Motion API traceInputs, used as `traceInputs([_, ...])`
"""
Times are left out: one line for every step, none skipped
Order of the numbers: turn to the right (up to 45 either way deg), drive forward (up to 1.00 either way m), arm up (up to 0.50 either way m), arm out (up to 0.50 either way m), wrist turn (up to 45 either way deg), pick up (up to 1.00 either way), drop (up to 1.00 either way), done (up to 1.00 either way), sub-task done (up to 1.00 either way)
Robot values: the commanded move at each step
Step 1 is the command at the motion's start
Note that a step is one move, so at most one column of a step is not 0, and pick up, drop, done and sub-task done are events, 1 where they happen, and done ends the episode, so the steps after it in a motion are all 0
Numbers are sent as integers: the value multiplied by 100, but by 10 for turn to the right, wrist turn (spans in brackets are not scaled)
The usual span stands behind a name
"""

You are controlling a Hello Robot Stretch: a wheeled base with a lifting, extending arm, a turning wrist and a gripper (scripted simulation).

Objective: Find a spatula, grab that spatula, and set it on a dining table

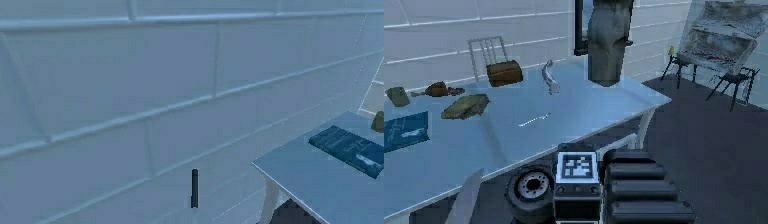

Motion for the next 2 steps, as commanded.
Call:
traceInputs([0,0,0,48,0,0,0,0,0])
traceInputs([0,0,0,0,450,0,0,0,0])
